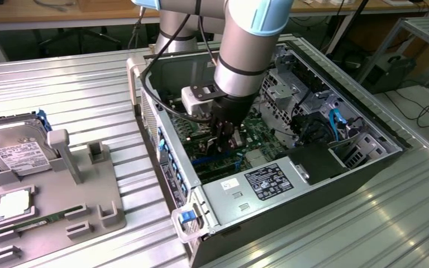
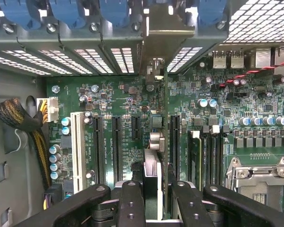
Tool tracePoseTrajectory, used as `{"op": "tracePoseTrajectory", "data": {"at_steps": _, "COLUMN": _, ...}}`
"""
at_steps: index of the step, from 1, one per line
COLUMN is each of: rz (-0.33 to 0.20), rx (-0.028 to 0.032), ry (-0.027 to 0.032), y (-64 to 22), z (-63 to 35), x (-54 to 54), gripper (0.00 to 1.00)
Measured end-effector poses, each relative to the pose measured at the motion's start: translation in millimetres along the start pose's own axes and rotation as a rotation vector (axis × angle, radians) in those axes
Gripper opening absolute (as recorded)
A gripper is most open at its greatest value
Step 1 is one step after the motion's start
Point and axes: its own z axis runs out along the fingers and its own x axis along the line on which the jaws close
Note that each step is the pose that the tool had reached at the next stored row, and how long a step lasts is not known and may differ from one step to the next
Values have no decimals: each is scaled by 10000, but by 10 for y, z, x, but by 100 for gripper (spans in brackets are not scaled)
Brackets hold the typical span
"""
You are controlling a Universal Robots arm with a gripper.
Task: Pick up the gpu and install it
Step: 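Insert the gpu into the slot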
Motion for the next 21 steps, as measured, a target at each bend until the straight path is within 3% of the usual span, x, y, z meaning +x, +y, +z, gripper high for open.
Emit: {"op": "tracePoseTrajectory", "data": {"at_steps": 21, "rz": -27, "rx": -7, "ry": 4, "y": -1, "z": 71, "x": -11, "gripper": 28}}
